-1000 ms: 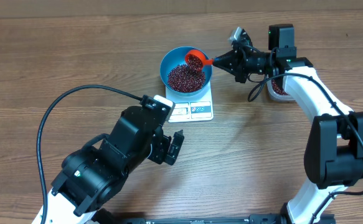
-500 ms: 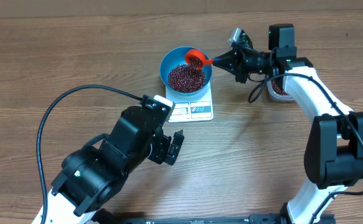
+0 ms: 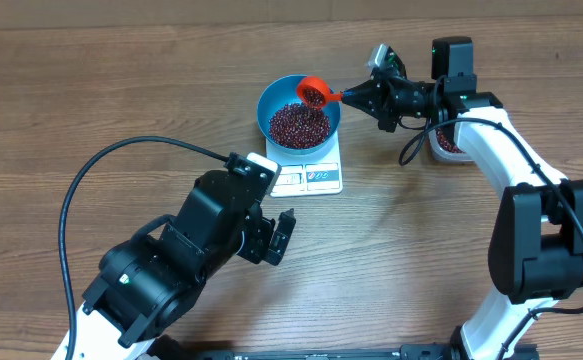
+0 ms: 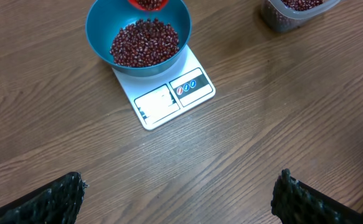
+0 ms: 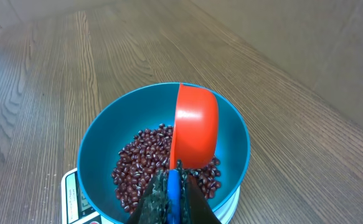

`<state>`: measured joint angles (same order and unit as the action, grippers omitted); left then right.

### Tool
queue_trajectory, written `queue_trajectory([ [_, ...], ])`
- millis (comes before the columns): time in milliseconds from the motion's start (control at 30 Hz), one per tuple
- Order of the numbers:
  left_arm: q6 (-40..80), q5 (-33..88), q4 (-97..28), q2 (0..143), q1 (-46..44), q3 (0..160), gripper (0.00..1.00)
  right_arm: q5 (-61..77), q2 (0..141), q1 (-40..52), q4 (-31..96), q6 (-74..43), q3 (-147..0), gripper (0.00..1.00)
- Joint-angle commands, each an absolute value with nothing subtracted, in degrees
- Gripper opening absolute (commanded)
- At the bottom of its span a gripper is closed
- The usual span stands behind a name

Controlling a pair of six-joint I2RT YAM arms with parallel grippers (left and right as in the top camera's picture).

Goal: Scoop item into bowl and weigh 150g on scale
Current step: 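Tip the scoop to pour beans into the teal bowl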

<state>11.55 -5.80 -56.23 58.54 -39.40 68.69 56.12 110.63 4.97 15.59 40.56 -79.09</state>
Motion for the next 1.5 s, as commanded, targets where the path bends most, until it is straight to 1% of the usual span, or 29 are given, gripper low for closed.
queue_trajectory([
  [0, 10.72, -6.39, -56.38, 58.87, -39.77, 68.66, 0.99, 56.58, 108.44, 5.23, 15.22, 41.06, -78.81, 0.04],
  [133, 10.72, -6.39, -56.38, 58.87, -39.77, 68.66, 0.99, 56.58, 108.44, 5.23, 15.00, 41.36, -78.81, 0.04],
  [333, 10.72, -6.39, -56.36, 58.87, -39.77, 68.66, 0.99, 56.58, 108.44, 5.26, 15.05, 45.36, -78.81, 0.04],
  [1467, 10.72, -6.39, -56.38, 58.87, -39.77, 68.66, 0.99, 56.60, 108.44, 5.26, 15.07, 45.54, -78.81, 0.04],
])
